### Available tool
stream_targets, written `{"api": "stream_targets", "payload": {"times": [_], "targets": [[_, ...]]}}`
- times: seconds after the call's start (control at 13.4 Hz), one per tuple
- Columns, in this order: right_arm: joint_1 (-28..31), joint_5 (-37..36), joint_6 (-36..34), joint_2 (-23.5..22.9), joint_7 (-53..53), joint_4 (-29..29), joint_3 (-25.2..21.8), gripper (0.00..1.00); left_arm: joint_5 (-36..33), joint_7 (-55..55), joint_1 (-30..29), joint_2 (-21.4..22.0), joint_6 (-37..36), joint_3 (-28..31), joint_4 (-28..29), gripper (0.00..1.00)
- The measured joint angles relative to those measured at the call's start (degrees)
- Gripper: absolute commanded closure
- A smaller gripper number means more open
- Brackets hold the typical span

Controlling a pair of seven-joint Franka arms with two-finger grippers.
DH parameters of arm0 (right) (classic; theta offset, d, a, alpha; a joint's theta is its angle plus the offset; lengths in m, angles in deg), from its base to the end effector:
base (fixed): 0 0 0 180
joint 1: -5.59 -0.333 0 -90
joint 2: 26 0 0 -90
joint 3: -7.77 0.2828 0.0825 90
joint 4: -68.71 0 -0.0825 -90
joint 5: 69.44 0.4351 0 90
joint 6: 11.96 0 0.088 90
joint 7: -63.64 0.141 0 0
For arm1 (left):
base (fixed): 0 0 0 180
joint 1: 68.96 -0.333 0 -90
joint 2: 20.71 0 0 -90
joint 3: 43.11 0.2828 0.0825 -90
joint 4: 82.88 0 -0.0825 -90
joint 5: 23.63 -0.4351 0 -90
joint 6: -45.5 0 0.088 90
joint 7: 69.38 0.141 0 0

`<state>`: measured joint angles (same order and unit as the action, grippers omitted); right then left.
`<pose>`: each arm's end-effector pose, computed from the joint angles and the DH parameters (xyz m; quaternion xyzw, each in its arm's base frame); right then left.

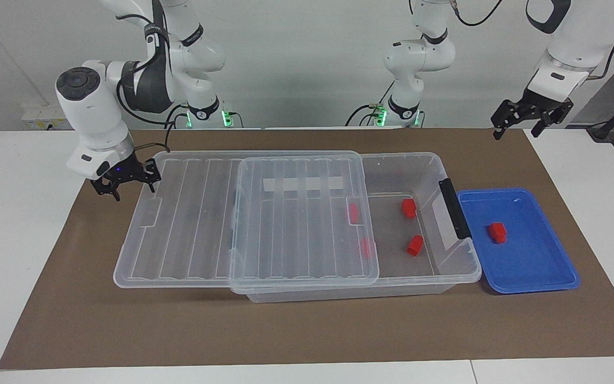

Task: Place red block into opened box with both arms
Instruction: 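Slide the clear lid away from the blue tray with the right gripper, then grasp the red block with the left gripper while the right gripper withdraws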

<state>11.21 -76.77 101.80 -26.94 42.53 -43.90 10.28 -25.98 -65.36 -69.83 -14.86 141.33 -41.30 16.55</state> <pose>0.6062 -0.0449 0.3762 0.9817 0.1814 -0.0104 0.0573 0.5852 0.0334 0.5405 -0.9995 0.0134 -0.0185 0.0199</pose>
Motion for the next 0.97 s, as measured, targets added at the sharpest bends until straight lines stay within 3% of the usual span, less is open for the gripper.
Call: {"api": "stream_targets", "payload": {"times": [0.22, 0.37, 0.67, 0.97], "targets": [[-0.01, -0.03, 0.0, 0.01, -0.1, 0.01, 0.02, 0.02, -0.12, 0.57, -1.45, -1.91, 14.04, 0.0, 7.57, 0.0], [-0.06, -0.04, 0.0, 0.3, -0.1, 0.21, 0.24, 0.02, -0.17, 3.97, -3.33, -5.6, 22.56, 0.01, 11.18, 0.0], [-0.12, -0.02, -1.13, 3.09, 2.48, 0.55, 1.93, 0.01, 0.86, 6.27, -6.19, -13.69, 30.84, 0.0, 11.93, 0.0], [-0.24, 1.65, -5.02, 5.06, 17.18, 3.79, 5.02, 0.0, 1.68, 6.32, -7.07, -18.64, 41.07, -0.02, 15.54, 0.0]]}}
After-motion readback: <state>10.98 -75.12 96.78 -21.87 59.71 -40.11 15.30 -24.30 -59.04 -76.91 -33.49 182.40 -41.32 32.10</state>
